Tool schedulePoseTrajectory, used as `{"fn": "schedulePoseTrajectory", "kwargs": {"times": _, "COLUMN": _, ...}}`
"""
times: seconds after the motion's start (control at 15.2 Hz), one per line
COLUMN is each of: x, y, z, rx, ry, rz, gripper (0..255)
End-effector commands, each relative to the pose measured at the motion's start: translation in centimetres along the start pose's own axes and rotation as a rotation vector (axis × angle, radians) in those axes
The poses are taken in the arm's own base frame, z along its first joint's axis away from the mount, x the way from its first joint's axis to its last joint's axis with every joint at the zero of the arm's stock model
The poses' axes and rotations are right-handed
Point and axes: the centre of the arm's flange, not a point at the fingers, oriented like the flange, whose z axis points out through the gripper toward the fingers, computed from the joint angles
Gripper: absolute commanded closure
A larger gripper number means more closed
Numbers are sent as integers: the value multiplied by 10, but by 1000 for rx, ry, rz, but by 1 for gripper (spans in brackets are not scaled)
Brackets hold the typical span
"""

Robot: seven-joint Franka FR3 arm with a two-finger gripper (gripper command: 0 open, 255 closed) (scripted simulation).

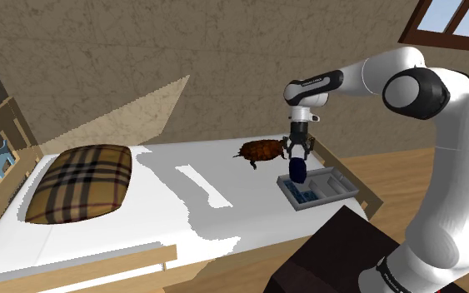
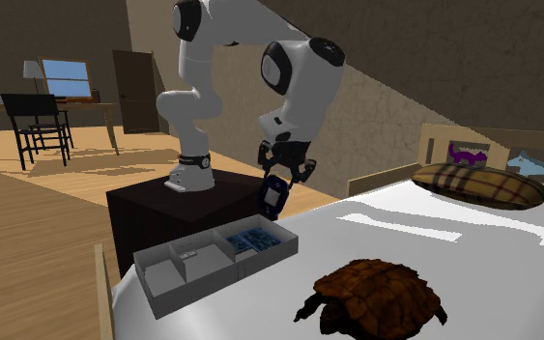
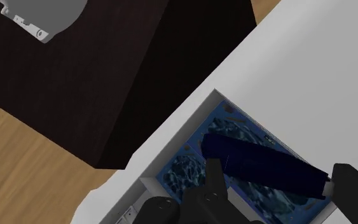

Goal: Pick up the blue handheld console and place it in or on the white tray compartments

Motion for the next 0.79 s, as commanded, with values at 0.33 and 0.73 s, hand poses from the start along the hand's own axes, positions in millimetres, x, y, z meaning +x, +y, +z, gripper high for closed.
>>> {"fn": "schedulePoseTrajectory", "kwargs": {"times": 0.33, "x": 57, "y": 65, "z": -22, "rx": 0, "ry": 0, "rz": 0, "gripper": 255}}
{"fn": "schedulePoseTrajectory", "kwargs": {"times": 0.73, "x": 109, "y": 121, "z": -43, "rx": 0, "ry": 0, "rz": 0, "gripper": 255}}
